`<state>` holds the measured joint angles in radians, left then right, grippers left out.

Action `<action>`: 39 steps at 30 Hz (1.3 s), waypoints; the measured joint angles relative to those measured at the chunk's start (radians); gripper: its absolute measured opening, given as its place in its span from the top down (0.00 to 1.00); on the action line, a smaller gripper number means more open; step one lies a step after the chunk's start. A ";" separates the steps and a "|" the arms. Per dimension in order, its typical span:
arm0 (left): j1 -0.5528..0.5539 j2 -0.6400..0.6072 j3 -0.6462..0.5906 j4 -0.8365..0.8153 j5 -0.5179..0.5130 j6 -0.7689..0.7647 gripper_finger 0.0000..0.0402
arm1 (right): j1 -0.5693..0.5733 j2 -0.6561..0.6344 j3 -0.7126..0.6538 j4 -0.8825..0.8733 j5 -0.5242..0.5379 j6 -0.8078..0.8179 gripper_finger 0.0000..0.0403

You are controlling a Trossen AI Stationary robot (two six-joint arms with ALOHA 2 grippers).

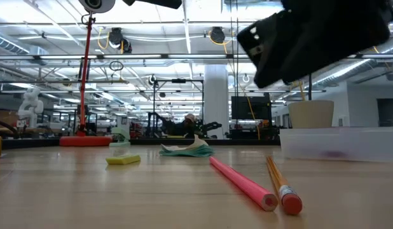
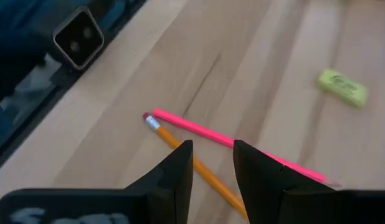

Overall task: Pack school essentials
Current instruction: Put the pencil into the supply box

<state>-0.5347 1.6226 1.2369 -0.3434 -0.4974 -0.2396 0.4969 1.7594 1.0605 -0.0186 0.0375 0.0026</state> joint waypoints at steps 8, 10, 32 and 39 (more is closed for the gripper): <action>-0.034 0.000 0.000 -0.023 -0.001 -0.019 0.42 | -0.002 0.104 0.046 -0.010 -0.013 -0.016 0.61; -0.045 0.000 0.000 -0.029 -0.001 -0.025 0.42 | -0.006 0.107 0.046 -0.023 -0.009 -0.016 0.55; -0.077 0.000 0.000 -0.021 -0.003 -0.035 0.42 | -0.036 0.171 0.047 -0.060 -0.051 -0.176 0.63; -0.077 0.000 0.000 -0.021 -0.003 -0.036 0.42 | -0.037 0.173 0.046 -0.062 -0.095 -0.182 0.80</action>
<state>-0.6113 1.6226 1.2369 -0.3645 -0.4999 -0.2756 0.4595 1.9324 1.1069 -0.0808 -0.0570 -0.1795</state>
